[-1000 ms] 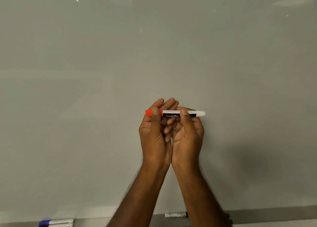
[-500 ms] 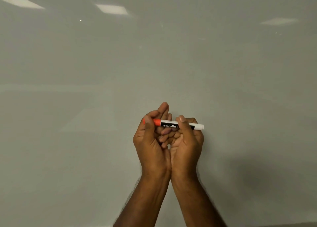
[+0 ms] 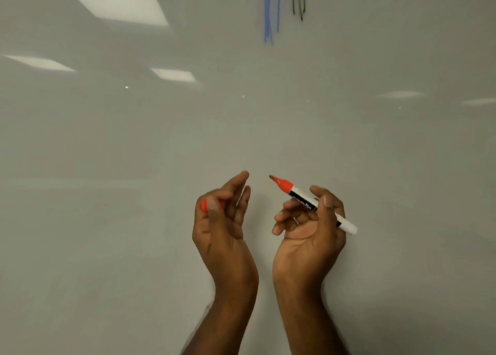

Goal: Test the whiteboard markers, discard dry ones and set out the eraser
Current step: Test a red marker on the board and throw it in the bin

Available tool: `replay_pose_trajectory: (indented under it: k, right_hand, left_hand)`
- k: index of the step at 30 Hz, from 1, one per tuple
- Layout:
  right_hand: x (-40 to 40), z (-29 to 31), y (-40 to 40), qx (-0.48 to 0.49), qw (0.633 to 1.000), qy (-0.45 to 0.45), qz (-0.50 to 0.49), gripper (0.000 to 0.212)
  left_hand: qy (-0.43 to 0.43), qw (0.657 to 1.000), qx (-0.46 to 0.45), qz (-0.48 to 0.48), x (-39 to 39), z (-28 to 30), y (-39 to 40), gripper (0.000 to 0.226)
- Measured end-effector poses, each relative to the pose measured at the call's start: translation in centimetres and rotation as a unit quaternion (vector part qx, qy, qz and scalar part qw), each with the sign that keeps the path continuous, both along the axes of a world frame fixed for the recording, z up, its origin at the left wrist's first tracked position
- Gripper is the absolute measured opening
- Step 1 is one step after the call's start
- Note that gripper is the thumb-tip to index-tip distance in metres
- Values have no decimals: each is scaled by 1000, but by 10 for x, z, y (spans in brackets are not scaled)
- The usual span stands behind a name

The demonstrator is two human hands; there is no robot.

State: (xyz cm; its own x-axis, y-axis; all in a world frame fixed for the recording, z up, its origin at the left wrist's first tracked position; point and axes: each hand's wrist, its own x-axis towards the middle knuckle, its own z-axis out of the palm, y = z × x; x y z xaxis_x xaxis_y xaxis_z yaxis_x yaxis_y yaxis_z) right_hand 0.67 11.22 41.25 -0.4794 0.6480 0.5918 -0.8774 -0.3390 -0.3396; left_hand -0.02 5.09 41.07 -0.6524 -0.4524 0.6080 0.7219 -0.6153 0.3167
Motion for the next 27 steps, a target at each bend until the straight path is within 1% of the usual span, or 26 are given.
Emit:
replay_pose_trajectory:
  k: [4,8,10,13,14,15,16,17,19,21,22,24,25,27]
  right_hand:
    - [-7,59,10,55,995,71,-46,21]
    - [-11,125,31,103,982,137,-79,14]
    - [-11,157,42,133,974,158,-96,13]
    - [-12,203,54,188,958,172,-129,12]
    - [-13,219,57,208,952,173,-141,12]
    - [-14,234,59,229,945,173,-155,11]
    - [-16,249,60,251,936,175,-174,11]
    - [-19,264,59,273,925,176,-196,13]
    - [-25,294,56,318,899,176,-243,17]
    - [-31,324,52,363,870,165,-290,21]
    - [-33,339,50,382,856,156,-313,22]
    - [-37,370,46,408,830,136,-355,21]
    - [-38,383,44,417,819,124,-373,18]
    - [-41,403,41,432,809,100,-386,12]
  left_hand:
    - [112,988,-75,81,-17,56,-4,25]
    - [208,958,-119,159,-36,113,-18,21]
    - [224,938,-146,219,-46,141,-29,19]
    - [233,903,-190,306,-61,184,-47,27]
    - [250,882,-213,339,-66,199,-53,26]
    - [265,851,-246,382,-72,213,-59,24]
    - [274,812,-284,430,-78,228,-63,23]
    - [273,770,-323,479,-84,243,-68,27]
    - [252,688,-381,564,-95,272,-76,41]
    - [233,618,-412,628,-105,299,-84,50]
    - [221,588,-426,651,-110,312,-88,52]
    - [183,544,-453,682,-119,332,-93,54]
    - [166,529,-463,691,-123,339,-95,54]
    - [155,517,-470,698,-129,344,-96,55]
